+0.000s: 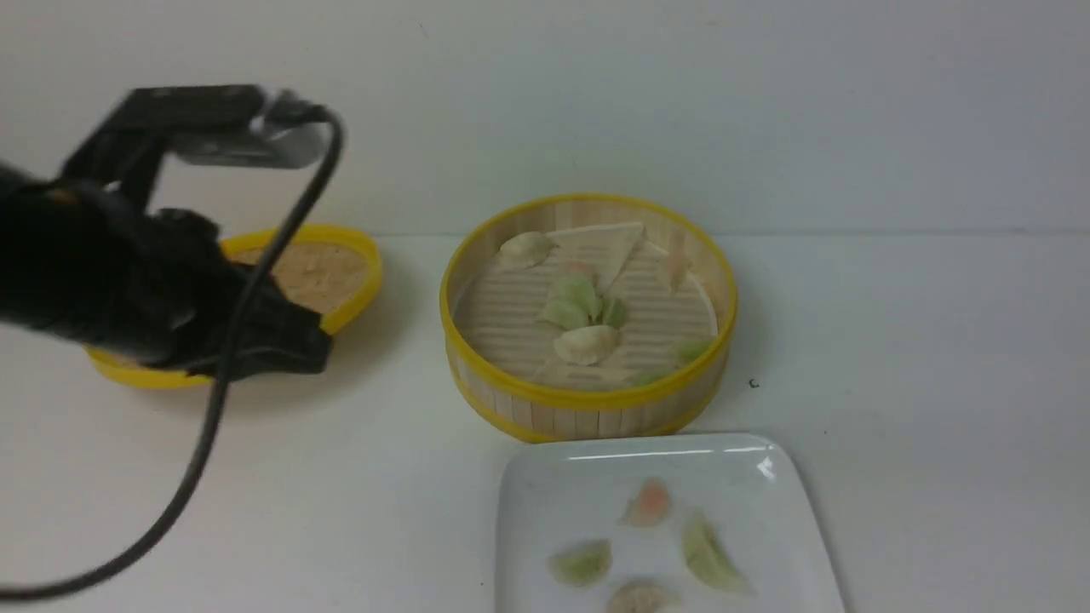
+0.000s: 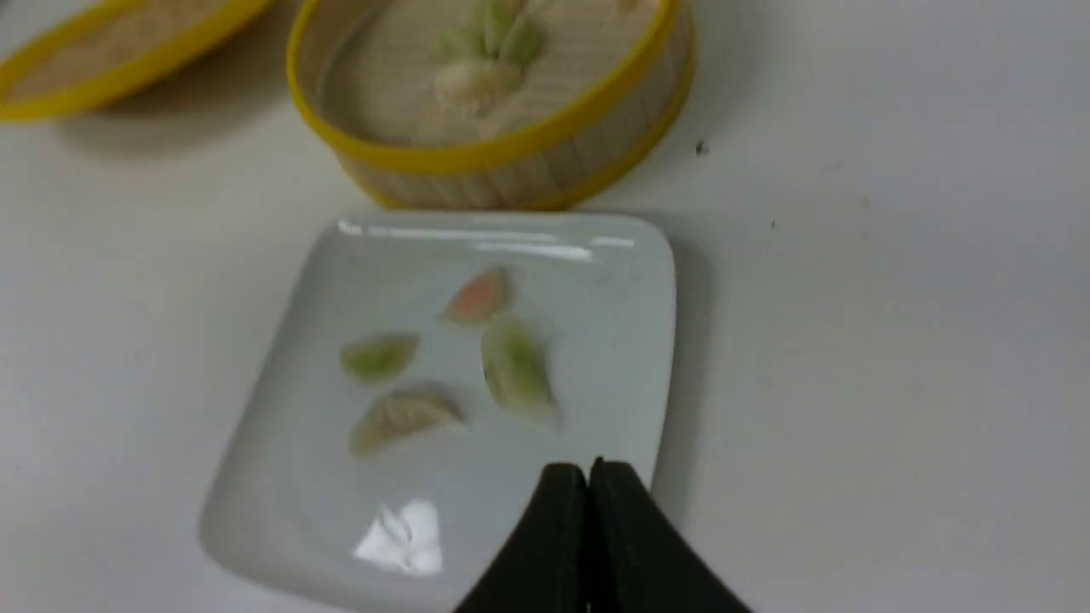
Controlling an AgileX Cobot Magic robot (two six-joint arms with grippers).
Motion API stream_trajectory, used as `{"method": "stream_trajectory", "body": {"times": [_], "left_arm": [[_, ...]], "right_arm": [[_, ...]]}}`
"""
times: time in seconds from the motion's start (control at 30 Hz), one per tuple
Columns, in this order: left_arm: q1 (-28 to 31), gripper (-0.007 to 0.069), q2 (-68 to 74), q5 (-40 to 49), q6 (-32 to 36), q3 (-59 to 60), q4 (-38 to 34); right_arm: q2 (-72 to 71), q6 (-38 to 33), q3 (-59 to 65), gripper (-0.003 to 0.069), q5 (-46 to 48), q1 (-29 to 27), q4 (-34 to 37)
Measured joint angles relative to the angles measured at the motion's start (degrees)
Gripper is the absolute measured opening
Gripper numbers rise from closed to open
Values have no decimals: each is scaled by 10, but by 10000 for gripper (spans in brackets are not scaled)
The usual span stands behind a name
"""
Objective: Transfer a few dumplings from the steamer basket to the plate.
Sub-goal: Use the left arm to grab a dumpling from the steamer
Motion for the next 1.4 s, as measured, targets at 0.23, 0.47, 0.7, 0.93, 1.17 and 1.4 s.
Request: {"method": "stream_trajectory", "body": {"times": [0.23, 0.47, 0.7, 0.93, 1.17, 1.4], "left_arm": [[-114, -6, 225, 49, 55, -197, 59], [-166, -6, 383, 98, 55, -367, 119], [-186, 11, 520, 93, 69, -514, 152], [-187, 217, 606, 39, 70, -579, 161], [-187, 402, 625, 2, 71, -585, 173], [-188, 273, 639, 38, 68, -589, 179]], "right_arm": [[32, -24, -16, -15, 24, 0, 0], [32, -17, -16, -15, 41, 0, 0], [32, -12, -16, -15, 42, 0, 0], [32, -11, -16, -15, 42, 0, -7], [32, -11, -16, -15, 42, 0, -9], [32, -11, -16, -15, 42, 0, -9]]}}
